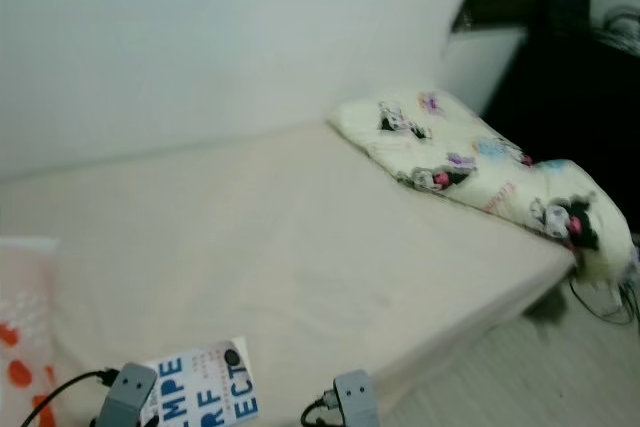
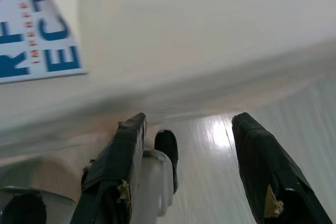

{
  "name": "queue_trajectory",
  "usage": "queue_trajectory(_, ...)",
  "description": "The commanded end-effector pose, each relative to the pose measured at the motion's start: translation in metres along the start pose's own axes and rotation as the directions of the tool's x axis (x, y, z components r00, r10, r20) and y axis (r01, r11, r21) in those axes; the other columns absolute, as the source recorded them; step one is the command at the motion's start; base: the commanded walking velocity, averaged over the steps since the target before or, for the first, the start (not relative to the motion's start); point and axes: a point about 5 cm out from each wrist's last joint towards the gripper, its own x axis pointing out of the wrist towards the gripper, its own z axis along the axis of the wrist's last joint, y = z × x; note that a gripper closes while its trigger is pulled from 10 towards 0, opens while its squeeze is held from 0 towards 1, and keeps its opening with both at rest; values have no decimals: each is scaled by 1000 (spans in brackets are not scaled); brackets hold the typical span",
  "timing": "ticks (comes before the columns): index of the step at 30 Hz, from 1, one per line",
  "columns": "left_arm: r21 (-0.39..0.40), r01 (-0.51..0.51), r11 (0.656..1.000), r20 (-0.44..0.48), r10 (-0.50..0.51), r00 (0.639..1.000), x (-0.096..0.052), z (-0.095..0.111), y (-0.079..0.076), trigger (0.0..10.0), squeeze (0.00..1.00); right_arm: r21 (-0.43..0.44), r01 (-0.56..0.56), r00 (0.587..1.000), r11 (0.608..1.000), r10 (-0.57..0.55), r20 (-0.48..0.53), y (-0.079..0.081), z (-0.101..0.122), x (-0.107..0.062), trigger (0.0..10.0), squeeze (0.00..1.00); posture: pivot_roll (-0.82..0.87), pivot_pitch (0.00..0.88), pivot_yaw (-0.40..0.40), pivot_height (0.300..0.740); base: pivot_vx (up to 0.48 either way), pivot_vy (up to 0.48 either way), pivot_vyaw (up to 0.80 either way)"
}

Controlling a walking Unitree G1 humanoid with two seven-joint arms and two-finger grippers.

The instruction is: Clean up the room

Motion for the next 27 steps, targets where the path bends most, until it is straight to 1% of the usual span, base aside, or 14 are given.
queue_trajectory(1, 10, 13, 1000, -23, -12, 1000, -2, -7, -3, 10000, 0, 3, 3, 1000, 1000, -3, -15, -1, -3, -1, 10000, 0, -117, 0, 34, 740, 0, 0, -800)
queue_trajectory(19, 3, 12, 1000, -21, -12, 1000, -2, -7, -3, 10000, 0, -5, 6, 1000, 1000, -6, -14, -1, -3, -1, 10000, 0, -116, 0, 35, 740, 0, 0, -795)
queue_trajectory(27, 0, 9, 1000, -23, -9, 1000, -2, -7, -2, 10000, 0, -15, 4, 1000, 1000, -4, -10, 0, -2, -1, 10000, 0, -116, 0, 36, 740, 0, 0, 0)
